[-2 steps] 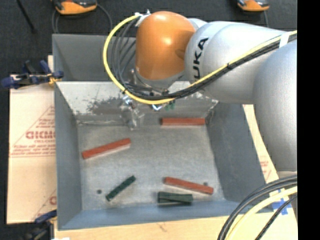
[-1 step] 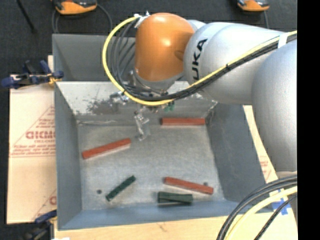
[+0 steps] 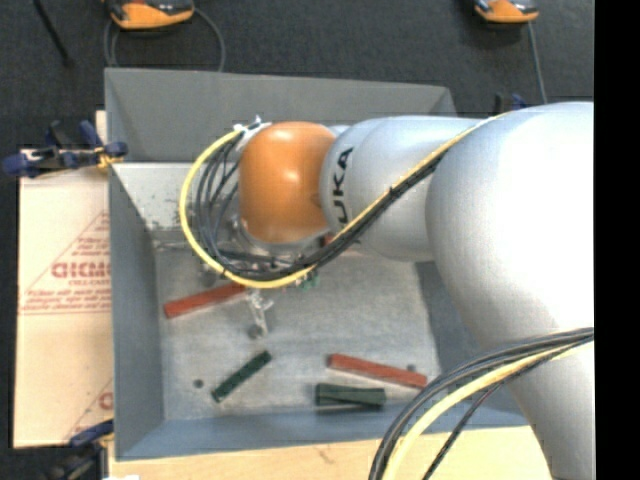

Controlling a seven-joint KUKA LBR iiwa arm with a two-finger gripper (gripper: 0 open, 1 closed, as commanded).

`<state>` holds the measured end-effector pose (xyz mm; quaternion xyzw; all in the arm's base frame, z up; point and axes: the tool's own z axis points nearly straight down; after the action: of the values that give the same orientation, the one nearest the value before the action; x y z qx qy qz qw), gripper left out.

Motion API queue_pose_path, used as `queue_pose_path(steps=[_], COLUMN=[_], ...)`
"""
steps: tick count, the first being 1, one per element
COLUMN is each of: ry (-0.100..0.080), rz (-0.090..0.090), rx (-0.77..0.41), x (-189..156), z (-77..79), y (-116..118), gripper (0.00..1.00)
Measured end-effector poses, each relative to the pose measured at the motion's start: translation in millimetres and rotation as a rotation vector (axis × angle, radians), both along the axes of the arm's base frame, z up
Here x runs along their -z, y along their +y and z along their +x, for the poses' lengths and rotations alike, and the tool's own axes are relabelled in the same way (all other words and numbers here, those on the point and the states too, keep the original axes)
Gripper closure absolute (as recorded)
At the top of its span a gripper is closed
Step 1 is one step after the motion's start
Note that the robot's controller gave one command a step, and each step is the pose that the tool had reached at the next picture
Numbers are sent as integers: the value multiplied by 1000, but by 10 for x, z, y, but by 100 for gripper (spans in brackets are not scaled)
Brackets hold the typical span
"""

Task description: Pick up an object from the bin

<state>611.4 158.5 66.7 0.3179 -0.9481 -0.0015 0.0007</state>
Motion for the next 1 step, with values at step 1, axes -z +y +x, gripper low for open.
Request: queue_pose_path(steps=[1], ry=[-8], rz=[2], rx=[5], x=[-53], z=[31], y=[-4], gripper=[100])
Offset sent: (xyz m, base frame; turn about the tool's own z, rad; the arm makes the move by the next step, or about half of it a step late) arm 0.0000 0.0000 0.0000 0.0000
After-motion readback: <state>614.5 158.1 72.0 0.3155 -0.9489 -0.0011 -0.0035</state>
